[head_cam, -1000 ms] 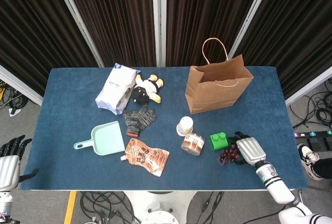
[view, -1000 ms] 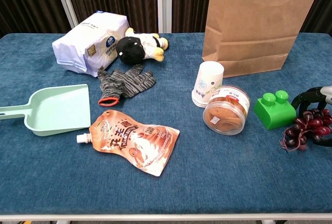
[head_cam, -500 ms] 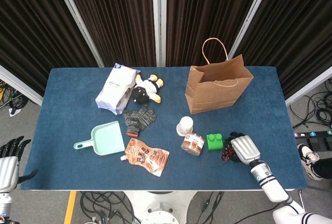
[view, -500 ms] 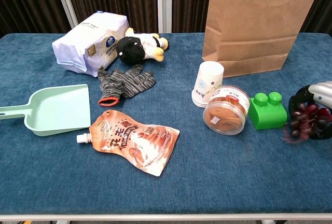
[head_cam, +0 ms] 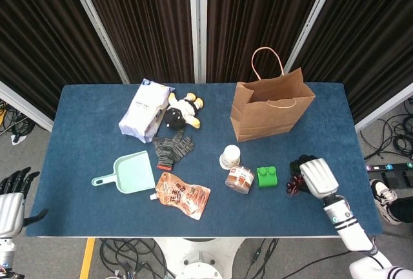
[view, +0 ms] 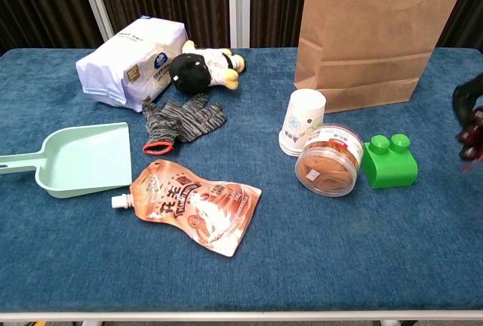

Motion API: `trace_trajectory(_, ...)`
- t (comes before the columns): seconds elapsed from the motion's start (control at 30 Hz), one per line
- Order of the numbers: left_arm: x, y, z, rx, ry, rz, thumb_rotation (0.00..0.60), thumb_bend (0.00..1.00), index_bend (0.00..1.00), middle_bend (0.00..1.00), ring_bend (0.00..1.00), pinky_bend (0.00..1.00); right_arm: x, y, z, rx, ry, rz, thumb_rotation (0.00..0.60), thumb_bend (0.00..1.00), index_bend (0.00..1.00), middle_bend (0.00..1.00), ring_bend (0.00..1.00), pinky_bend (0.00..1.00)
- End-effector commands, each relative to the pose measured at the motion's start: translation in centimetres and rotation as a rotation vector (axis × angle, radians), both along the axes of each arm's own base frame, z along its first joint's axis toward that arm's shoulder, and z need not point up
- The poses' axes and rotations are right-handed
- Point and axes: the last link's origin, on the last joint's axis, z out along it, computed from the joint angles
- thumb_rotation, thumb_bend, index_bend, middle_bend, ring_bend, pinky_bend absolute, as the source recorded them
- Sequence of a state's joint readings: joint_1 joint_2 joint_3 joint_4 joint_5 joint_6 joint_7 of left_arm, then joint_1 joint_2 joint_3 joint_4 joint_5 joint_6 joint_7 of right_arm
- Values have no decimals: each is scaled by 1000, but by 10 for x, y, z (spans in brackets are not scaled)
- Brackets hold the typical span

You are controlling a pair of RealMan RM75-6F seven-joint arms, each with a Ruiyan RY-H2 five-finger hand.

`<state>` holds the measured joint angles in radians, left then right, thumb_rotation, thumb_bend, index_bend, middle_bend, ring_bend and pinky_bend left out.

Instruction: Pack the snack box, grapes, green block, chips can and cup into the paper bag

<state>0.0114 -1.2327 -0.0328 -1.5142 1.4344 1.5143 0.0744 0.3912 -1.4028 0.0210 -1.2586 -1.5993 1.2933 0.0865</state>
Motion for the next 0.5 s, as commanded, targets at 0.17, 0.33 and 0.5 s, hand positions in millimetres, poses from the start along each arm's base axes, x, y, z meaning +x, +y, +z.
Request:
trace_trajectory(0.17, 3, 2, 0, -4, 4, -6, 600, 44, 238, 203, 121, 152, 52, -4, 77, -120, -124, 164, 600, 287, 772, 673, 442, 563)
trace_trajectory(0.33, 5, 4, -1, -11, 5, -15, 600, 44, 237, 203, 121, 152, 93, -24, 116, -174, -190, 236, 600, 286, 773, 673, 442, 563)
trace_trajectory(0.5, 6, 4, 0, -9, 0, -13, 600, 44, 238, 203, 121, 152, 132, -53, 149, -203, -244, 246, 600, 286, 774, 673, 441, 562)
